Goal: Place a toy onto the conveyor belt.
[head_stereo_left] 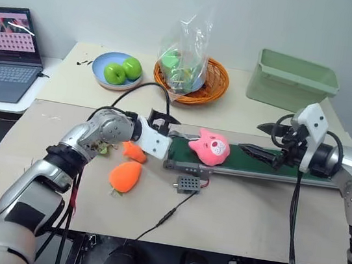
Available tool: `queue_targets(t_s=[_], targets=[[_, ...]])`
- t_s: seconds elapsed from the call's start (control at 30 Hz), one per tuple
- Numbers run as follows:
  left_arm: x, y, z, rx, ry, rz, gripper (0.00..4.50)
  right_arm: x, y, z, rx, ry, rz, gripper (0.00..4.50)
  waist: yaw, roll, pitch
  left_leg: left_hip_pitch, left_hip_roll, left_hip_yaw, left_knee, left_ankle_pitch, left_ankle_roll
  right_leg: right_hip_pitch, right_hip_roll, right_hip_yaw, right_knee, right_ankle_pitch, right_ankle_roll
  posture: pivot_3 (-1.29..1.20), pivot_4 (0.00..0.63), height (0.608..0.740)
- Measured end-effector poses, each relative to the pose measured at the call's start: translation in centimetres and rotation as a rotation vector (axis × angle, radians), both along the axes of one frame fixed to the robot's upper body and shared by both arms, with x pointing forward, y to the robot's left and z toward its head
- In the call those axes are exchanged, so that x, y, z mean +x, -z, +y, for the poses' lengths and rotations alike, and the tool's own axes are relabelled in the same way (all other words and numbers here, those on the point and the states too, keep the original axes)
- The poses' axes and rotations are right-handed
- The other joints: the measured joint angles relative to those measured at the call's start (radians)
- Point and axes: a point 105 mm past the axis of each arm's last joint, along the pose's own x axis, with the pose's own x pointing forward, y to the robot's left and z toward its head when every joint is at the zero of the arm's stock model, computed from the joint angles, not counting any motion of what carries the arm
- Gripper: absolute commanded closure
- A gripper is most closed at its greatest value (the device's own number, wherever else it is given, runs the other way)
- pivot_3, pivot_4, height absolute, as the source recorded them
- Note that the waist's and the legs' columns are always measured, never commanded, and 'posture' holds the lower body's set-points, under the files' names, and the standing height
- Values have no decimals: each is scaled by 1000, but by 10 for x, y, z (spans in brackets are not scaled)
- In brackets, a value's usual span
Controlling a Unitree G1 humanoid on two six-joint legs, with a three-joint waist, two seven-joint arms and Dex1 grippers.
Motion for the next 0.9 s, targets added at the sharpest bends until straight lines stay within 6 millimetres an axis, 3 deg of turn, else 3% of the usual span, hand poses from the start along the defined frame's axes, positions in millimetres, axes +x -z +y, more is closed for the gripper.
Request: queue_targets(t_s=[0.2,0.43,0.57,0.77,0.9], targets=[[-36,-11,0,-261,-42,436,44,-5,0,-5,-39,-29,23,0,-11,0,0,0,1,-1,0,0,0,0,1,0,0,0,0,0,150,740],[-61,-17,18,-402,-104,715,44,-14,-3,-12,-103,-78,46,0,-8,0,0,4,1,-1,0,0,0,2,1,0,0,0,0,0,150,740],[-67,-16,30,-441,-150,762,44,-17,-5,-11,-108,-102,52,0,-10,0,0,4,1,0,0,0,0,2,1,1,0,0,0,0,150,740],[-59,-35,47,-566,-243,695,44,-18,-6,-9,-101,-118,52,0,-7,0,0,4,1,0,0,0,0,2,0,1,-1,0,0,0,150,740],[-62,-33,54,-595,-288,701,44,-16,-9,-9,-94,-117,45,0,-7,0,0,4,1,0,0,0,0,2,1,1,0,0,0,0,150,740]])
